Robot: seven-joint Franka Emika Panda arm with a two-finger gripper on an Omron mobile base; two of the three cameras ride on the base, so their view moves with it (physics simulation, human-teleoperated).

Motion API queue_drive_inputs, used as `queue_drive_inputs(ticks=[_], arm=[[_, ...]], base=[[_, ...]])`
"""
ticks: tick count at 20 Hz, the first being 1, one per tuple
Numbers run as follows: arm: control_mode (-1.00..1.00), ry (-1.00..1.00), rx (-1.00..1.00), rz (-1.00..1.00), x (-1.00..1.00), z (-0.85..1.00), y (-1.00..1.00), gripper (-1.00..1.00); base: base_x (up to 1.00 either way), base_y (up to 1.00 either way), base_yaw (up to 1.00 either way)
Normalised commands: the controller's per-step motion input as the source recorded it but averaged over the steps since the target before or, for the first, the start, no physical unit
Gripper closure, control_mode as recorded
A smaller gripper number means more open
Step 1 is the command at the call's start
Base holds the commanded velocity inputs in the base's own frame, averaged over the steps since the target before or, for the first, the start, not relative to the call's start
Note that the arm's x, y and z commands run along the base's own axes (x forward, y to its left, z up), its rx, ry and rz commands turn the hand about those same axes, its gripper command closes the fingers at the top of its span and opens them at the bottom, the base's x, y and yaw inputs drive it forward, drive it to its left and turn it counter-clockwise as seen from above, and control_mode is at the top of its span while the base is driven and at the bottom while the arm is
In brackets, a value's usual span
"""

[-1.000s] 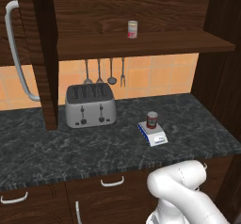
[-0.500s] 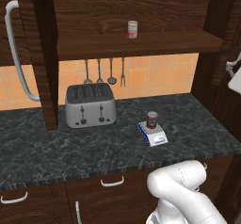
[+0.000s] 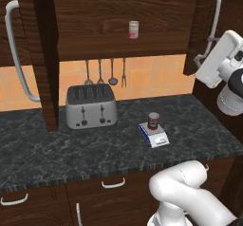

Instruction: Pick the canned food and place it on the digital scale for weighing, and close the cabinet.

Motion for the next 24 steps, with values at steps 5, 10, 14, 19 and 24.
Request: queue_drive_inputs(ticks=[5, 10, 14, 19, 24], arm=[[-1.0, -0.01, 0.0, 0.01, 0.83, 0.0, -0.02, -1.0], [-1.0, 0.0, 0.0, 0.0, 0.94, 0.0, -0.04, -1.0], [-1.0, 0.0, 0.0, 0.0, 0.82, 0.0, -0.18, -1.0], [-1.0, -0.01, 0.03, 0.0, 0.6, 0.0, -0.4, -1.0], [-1.0, -0.01, 0.06, 0.0, 0.74, 0.0, -0.54, -1.0]], base=[[0.0, 0.0, 0.0], [0.0, 0.0, 0.0], [0.0, 0.0, 0.0], [0.0, 0.0, 0.0], [0.0, 0.0, 0.0]])
